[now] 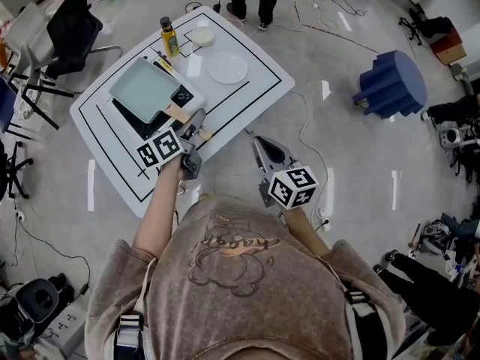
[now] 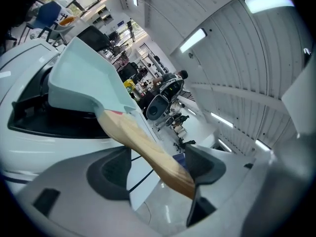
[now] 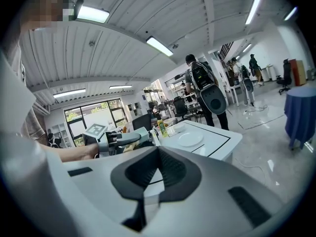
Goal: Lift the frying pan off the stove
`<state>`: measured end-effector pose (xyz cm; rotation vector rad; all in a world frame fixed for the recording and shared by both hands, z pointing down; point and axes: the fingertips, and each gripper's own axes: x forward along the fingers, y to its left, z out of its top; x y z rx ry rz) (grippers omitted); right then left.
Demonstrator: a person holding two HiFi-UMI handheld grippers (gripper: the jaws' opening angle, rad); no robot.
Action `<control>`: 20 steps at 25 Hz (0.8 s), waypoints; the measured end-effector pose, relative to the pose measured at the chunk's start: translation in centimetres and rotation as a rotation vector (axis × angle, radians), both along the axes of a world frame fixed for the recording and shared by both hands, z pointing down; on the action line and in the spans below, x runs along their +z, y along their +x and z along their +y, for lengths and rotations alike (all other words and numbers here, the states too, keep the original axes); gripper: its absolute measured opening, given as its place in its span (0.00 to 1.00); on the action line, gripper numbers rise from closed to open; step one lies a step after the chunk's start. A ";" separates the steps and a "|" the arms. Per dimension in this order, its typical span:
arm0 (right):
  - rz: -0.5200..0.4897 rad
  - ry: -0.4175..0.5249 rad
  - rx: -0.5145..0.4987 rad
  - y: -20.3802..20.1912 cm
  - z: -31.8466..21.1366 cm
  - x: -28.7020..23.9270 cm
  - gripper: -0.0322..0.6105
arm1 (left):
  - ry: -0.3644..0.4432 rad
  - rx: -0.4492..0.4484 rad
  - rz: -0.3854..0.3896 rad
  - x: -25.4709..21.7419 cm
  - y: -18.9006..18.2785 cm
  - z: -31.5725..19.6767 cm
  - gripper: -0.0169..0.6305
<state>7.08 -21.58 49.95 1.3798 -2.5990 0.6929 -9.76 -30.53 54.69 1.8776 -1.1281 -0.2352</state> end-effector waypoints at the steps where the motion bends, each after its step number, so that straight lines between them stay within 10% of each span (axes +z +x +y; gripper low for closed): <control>1: 0.001 -0.001 0.004 0.1 -0.2 0.0 0.05 | 0.000 0.009 0.008 0.0 0.2 -0.2 0.55; 20: 0.011 -0.023 0.038 1.3 -2.1 0.5 0.05 | -0.054 0.049 0.233 -0.2 2.9 -2.8 0.33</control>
